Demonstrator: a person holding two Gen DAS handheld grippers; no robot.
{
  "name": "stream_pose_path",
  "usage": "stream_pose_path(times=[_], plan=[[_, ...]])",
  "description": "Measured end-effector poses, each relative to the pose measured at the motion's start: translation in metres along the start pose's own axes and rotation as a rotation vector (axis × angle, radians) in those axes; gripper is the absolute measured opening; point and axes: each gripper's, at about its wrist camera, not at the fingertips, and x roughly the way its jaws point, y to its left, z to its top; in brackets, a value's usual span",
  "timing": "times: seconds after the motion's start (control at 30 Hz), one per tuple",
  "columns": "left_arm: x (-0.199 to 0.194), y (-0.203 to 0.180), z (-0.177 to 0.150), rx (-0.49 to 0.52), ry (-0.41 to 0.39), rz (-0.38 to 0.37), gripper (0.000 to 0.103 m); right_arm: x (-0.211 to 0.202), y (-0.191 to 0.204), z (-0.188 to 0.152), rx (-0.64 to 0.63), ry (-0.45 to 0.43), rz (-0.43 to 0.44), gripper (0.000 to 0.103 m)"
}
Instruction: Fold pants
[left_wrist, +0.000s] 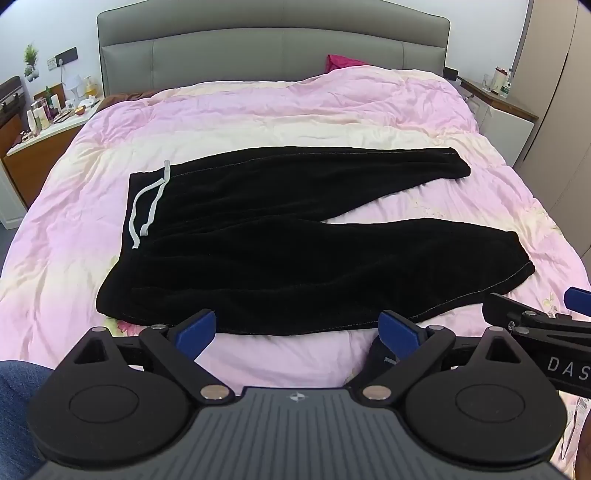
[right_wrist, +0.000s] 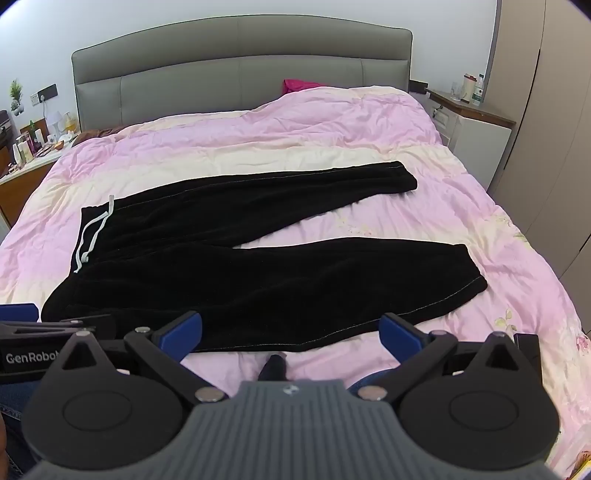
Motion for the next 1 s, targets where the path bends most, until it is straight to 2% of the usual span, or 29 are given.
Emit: stream_pose_path(times=[1.0], plan=[[-0.0021,-0.0057,0.0014,0.001,-0.003,-0.003,0.103,0.0002,-0.0065,-0.0018,0.001,-0.002,-0.004,0.098]])
